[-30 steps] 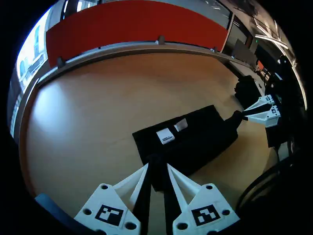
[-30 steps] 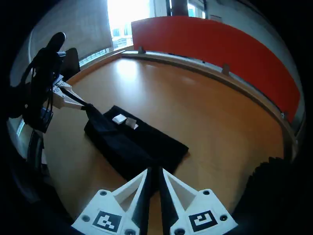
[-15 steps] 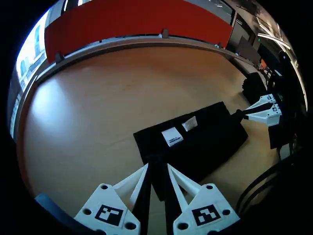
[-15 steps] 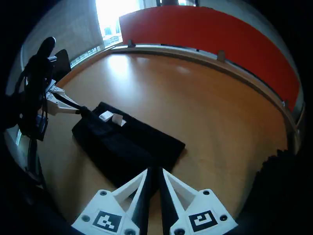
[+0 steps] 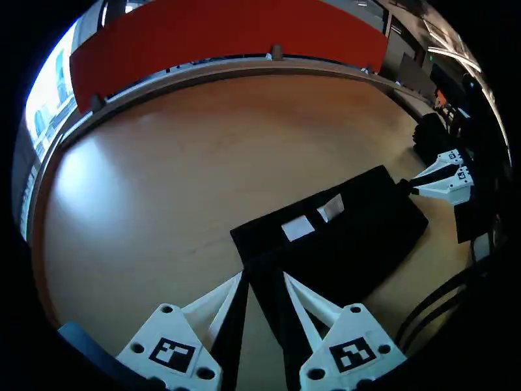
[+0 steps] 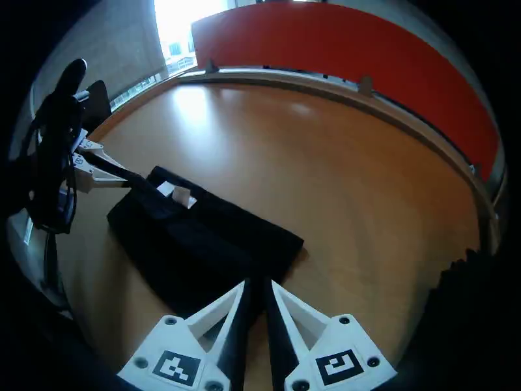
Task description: Fold towel
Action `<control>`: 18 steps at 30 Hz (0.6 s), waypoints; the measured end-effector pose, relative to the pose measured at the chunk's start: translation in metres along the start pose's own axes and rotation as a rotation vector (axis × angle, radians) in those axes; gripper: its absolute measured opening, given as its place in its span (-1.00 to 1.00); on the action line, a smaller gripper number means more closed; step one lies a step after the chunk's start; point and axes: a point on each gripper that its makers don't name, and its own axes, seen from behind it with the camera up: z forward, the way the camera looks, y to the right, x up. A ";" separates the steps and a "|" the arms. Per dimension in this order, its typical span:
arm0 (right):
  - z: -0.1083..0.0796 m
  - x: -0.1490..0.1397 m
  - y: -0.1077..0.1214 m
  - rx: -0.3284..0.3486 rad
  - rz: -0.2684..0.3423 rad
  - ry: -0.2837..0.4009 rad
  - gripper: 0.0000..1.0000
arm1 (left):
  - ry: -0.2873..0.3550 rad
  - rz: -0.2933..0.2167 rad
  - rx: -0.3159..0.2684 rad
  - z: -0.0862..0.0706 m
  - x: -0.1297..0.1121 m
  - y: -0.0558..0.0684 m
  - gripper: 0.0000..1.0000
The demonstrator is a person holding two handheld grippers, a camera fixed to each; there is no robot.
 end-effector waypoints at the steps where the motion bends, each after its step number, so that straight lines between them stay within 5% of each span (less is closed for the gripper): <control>1: 0.000 0.000 0.001 -0.002 -0.001 -0.001 -0.68 | 0.000 0.004 0.002 0.001 0.001 -0.001 -0.37; 12: 0.007 0.008 0.012 -0.039 -0.002 0.001 -0.49 | 0.005 0.038 0.026 0.007 0.008 -0.008 -0.19; 18: 0.009 0.011 0.020 -0.062 -0.007 0.001 -0.25 | 0.012 0.052 0.048 0.008 0.011 -0.015 0.18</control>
